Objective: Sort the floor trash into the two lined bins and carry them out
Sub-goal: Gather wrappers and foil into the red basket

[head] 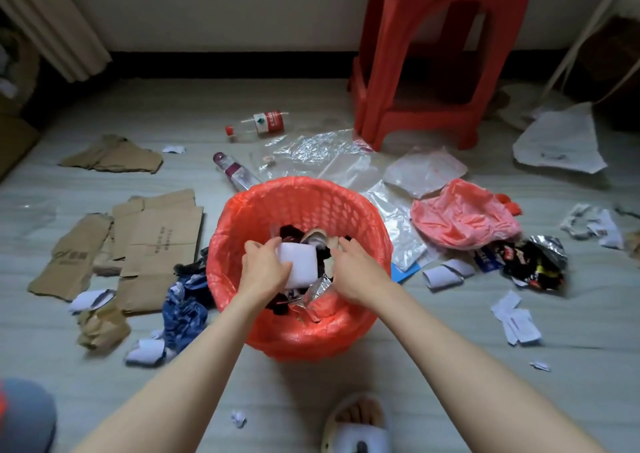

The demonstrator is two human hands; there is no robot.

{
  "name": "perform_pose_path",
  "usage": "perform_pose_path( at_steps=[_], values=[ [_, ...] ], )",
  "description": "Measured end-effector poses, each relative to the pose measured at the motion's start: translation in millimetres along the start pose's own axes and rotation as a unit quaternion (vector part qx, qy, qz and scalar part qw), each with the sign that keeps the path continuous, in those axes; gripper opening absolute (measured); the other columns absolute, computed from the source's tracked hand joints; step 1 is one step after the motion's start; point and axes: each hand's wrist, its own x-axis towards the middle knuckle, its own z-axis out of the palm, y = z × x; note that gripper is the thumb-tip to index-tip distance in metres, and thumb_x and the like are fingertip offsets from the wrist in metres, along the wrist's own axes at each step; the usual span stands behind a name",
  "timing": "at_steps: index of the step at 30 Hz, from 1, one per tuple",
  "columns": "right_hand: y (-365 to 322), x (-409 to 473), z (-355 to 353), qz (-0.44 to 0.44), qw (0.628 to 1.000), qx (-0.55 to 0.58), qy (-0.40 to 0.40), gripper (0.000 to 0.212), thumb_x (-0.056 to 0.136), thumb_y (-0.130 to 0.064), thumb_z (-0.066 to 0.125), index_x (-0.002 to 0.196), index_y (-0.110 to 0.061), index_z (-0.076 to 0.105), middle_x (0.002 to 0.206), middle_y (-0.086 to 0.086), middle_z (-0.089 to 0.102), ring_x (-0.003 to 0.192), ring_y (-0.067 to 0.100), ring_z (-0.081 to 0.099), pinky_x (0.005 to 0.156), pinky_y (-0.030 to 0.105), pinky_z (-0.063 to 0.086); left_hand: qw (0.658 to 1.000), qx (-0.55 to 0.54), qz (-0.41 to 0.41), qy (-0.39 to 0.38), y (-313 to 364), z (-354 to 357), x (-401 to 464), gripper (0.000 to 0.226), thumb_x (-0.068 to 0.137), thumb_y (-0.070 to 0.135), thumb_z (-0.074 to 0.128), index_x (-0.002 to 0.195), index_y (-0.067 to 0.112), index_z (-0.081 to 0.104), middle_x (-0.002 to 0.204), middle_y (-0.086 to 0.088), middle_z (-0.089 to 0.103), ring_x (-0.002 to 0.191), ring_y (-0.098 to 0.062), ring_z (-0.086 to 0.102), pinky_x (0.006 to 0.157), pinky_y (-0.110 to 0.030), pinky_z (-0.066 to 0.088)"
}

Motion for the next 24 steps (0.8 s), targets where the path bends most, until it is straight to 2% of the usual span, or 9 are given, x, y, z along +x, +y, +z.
perform_pose_path(
  at_steps=[3, 6, 8, 9, 11, 13, 16, 20, 24],
  values=[
    [-7, 5, 3, -0.002, 0.996, -0.073, -0.059, 0.035, 0.094, -0.009, 0.035, 0.127, -0.001, 0.047, 0.142, 0.018, 0.035, 0.135, 0.033, 0.026, 0.107, 0.042, 0.029, 0.996, -0.018, 0.043, 0.078, -3, -5, 2, 0.035, 0.081, -0.002, 0.05, 0.112, 0.012, 0.059, 0.104, -0.003, 0.041, 0.095, -0.024, 0.049, 0.083, -0.028, 0.039],
    [-8, 11, 3, -0.012, 0.985, -0.165, -0.055, 0.036, 0.094, -0.017, 0.041, 0.128, -0.008, 0.048, 0.14, 0.014, 0.043, 0.135, 0.03, 0.03, 0.113, 0.045, 0.02, 0.993, 0.071, 0.07, -0.062, -5, 3, 10, 0.024, 0.085, 0.003, 0.047, 0.092, 0.016, 0.066, 0.091, -0.003, 0.054, 0.09, -0.022, 0.053, 0.078, -0.027, 0.038],
    [-4, 10, 2, -0.021, 0.976, -0.213, -0.035, 0.036, 0.094, -0.016, 0.039, 0.128, -0.012, 0.05, 0.139, 0.009, 0.047, 0.138, 0.027, 0.027, 0.117, 0.048, 0.006, 0.98, 0.118, 0.04, -0.155, -10, 10, 10, 0.02, 0.089, 0.008, 0.042, 0.076, 0.015, 0.055, 0.08, -0.005, 0.053, 0.081, -0.021, 0.05, 0.072, -0.027, 0.036],
    [-2, 8, 0, -0.031, 0.972, -0.234, -0.021, 0.036, 0.095, -0.015, 0.037, 0.127, -0.012, 0.052, 0.138, 0.007, 0.048, 0.14, 0.027, 0.025, 0.117, 0.049, 0.0, 0.978, 0.12, 0.025, -0.166, -11, 12, 9, 0.022, 0.09, 0.008, 0.04, 0.074, 0.013, 0.055, 0.079, -0.008, 0.056, 0.081, -0.024, 0.051, 0.071, -0.028, 0.038],
    [5, 2, -5, -0.045, 0.969, -0.243, 0.013, 0.036, 0.097, -0.018, 0.035, 0.13, -0.013, 0.05, 0.138, 0.004, 0.047, 0.142, 0.026, 0.02, 0.117, 0.051, -0.005, 0.987, 0.088, 0.015, -0.131, -8, 8, 4, 0.026, 0.089, 0.007, 0.041, 0.091, 0.011, 0.067, 0.1, -0.012, 0.066, 0.096, -0.03, 0.058, 0.082, -0.03, 0.044],
    [12, -8, -12, -0.046, 0.975, -0.213, 0.048, 0.037, 0.098, -0.022, 0.035, 0.132, -0.014, 0.046, 0.137, 0.003, 0.046, 0.141, 0.024, 0.024, 0.117, 0.051, -0.002, 0.996, 0.043, 0.036, -0.066, 3, -3, -3, 0.035, 0.088, 0.003, 0.042, 0.11, 0.012, 0.067, 0.121, -0.011, 0.063, 0.114, -0.029, 0.056, 0.093, -0.032, 0.043],
    [20, -23, -31, -0.041, 0.987, -0.144, 0.065, 0.035, 0.097, -0.023, 0.039, 0.131, -0.015, 0.045, 0.132, 0.003, 0.048, 0.133, 0.022, 0.035, 0.116, 0.047, 0.007, 0.995, -0.041, 0.088, -0.021, 29, -25, -12, 0.041, 0.087, -0.005, 0.036, 0.113, 0.008, 0.064, 0.119, -0.01, 0.064, 0.113, -0.025, 0.058, 0.097, -0.034, 0.046],
    [30, -54, -62, -0.017, 0.993, -0.09, 0.071, 0.03, 0.097, -0.025, 0.038, 0.123, -0.013, 0.048, 0.129, 0.008, 0.052, 0.123, 0.029, 0.047, 0.104, 0.044, 0.03, 0.98, -0.074, 0.18, -0.03, 74, -41, -27, 0.031, 0.092, 0.001, 0.044, 0.115, 0.011, 0.062, 0.113, -0.004, 0.066, 0.099, -0.013, 0.059, 0.088, -0.025, 0.046],
    [57, -99, -89, 0.035, 0.994, -0.07, 0.08, 0.039, 0.098, -0.027, 0.039, 0.133, -0.013, 0.043, 0.136, 0.011, 0.048, 0.124, 0.033, 0.047, 0.097, 0.043, 0.041, 0.957, -0.034, 0.261, -0.125, 124, -35, -49, 0.03, 0.094, 0.011, 0.048, 0.122, 0.013, 0.058, 0.119, -0.005, 0.064, 0.108, -0.018, 0.06, 0.096, -0.032, 0.047]
  ],
)
